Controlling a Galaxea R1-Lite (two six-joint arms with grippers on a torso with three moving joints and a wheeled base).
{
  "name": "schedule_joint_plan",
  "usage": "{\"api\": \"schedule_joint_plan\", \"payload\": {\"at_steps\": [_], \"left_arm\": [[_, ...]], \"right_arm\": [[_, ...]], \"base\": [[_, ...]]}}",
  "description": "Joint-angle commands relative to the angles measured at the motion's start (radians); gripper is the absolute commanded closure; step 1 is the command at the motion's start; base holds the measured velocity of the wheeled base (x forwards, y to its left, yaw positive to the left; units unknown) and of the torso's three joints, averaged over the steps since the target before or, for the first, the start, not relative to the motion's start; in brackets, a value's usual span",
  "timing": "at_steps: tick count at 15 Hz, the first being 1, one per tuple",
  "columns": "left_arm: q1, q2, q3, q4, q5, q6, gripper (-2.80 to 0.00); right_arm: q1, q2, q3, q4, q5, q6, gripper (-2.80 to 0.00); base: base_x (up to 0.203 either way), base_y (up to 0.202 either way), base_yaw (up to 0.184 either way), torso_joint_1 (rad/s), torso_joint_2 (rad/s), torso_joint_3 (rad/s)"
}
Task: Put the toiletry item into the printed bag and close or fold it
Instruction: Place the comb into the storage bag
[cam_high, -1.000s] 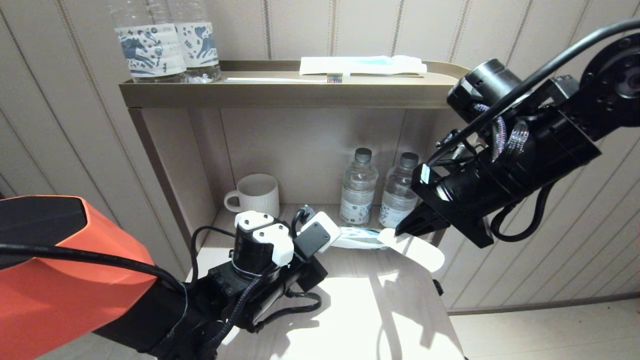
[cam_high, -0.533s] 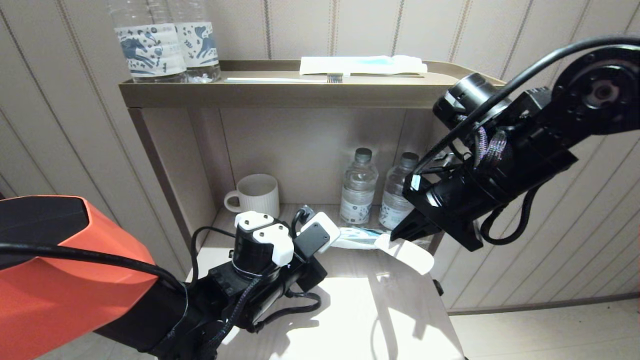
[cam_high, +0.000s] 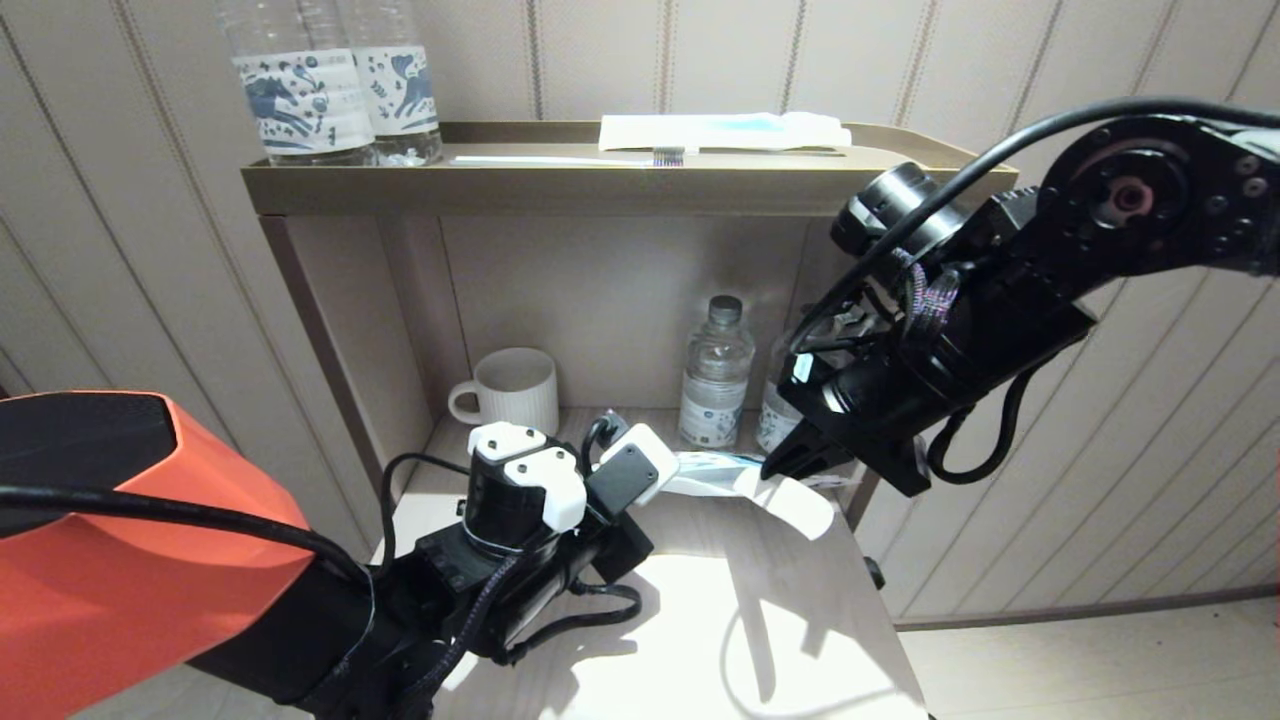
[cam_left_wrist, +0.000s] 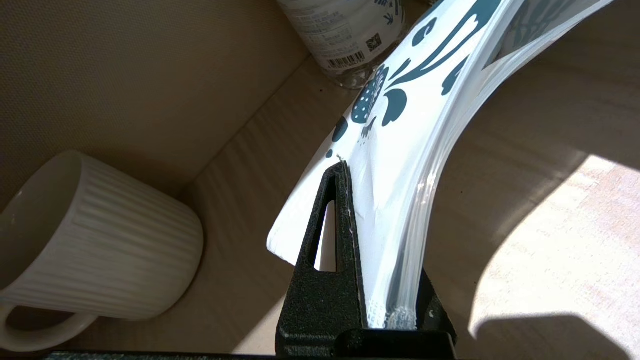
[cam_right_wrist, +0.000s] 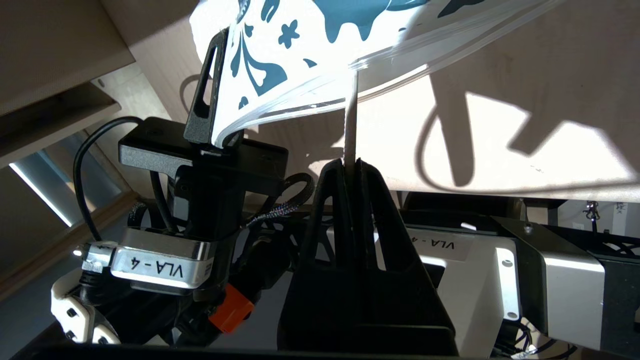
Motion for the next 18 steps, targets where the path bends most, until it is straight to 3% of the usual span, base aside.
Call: {"api": "schedule_joint_plan", "payload": {"at_steps": [1, 4, 10, 16, 18], "left_arm": [[-0.001, -0.001, -0.004, -0.005, 0.004, 0.004, 0.00], [-0.026, -0.001, -0.015, 0.003, 0.064, 0.005, 0.00], [-0.088, -0.015, -0.005, 0.030, 0.100, 0.004, 0.00], [-0.160, -0.034, 0.033, 0.024, 0.107, 0.002, 0.00], [-0.184, -0.048, 0.040, 0.025, 0.141, 0.002, 0.00]], "right_arm": [[0.000, 0.024, -0.022, 0.004, -0.017, 0.014, 0.00], [0.006, 0.063, -0.050, 0.009, -0.079, 0.049, 0.00], [0.023, 0.045, -0.038, 0.013, -0.214, 0.077, 0.00], [0.038, -0.019, 0.016, 0.011, -0.222, 0.074, 0.00], [0.044, -0.027, 0.043, 0.011, -0.262, 0.074, 0.00]], "base": [[0.000, 0.000, 0.000, 0.000, 0.00, 0.000], [0.000, 0.000, 0.000, 0.000, 0.00, 0.000], [0.000, 0.000, 0.000, 0.000, 0.00, 0.000], [0.000, 0.000, 0.000, 0.000, 0.00, 0.000], [0.000, 0.000, 0.000, 0.000, 0.00, 0.000]]}}
